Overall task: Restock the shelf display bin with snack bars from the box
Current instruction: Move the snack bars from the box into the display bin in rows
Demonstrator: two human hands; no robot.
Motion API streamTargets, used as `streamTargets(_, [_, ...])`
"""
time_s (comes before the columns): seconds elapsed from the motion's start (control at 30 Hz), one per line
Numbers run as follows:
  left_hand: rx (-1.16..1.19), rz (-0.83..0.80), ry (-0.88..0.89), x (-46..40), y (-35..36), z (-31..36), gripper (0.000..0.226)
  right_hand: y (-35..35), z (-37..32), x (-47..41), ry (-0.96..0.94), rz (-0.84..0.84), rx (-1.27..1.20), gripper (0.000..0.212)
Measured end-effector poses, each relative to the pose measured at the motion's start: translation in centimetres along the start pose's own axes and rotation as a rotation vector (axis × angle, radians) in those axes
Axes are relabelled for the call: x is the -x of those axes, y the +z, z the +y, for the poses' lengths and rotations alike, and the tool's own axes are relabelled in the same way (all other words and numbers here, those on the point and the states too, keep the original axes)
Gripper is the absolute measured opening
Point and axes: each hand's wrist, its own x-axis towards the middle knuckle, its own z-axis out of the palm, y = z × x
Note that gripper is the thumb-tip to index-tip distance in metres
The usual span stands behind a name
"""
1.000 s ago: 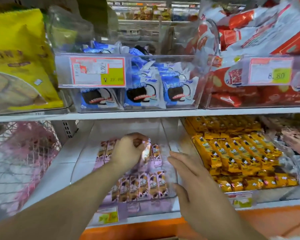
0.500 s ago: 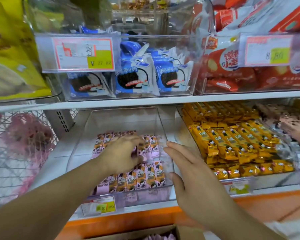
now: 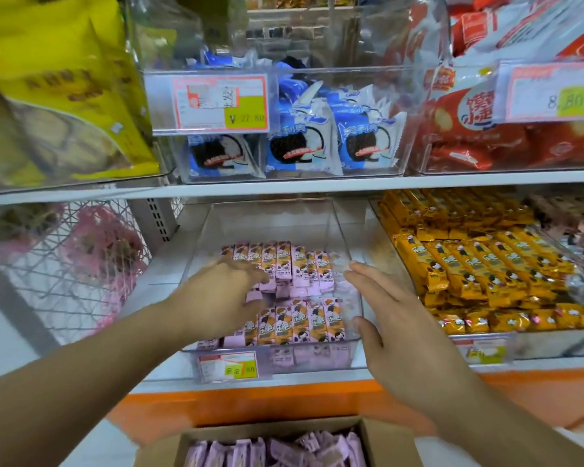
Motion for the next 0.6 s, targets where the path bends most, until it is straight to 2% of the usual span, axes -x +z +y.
streamTargets(0.13, [-0.296, -0.165, 0.001, 2.6, -1.5, -0.6, 0.054, -0.2, -0.1, 0.1, -0.009, 0.002, 0.002, 0.063])
streamTargets(0.23, [-0.322, -0.273, -0.016, 3.4, -2.4, -0.6, 0.049, -0.2, 0.0, 0.1, -0.009, 0.009, -0.011, 0.064])
streamTargets(0.37, [-0.338, -0.284, 0.017, 4.5, -2.9, -0.8, 0.044, -0.2, 0.1, 0.0, -0.028, 0.022, -0.015, 0.062])
streamTargets(0.47, [-0.171, -0.150, 0.034, 6.2, -3.4, -0.5, 0.036, -0.4, 0.0, 0.0, -0.035, 0.040, 0.015, 0.059])
streamTargets(0.6, [0.220, 0.275, 0.036, 10.9, -3.2, 1.3, 0.032, -1.3, -1.2, 1.5, -0.113, 0.093, 0.011, 0.045])
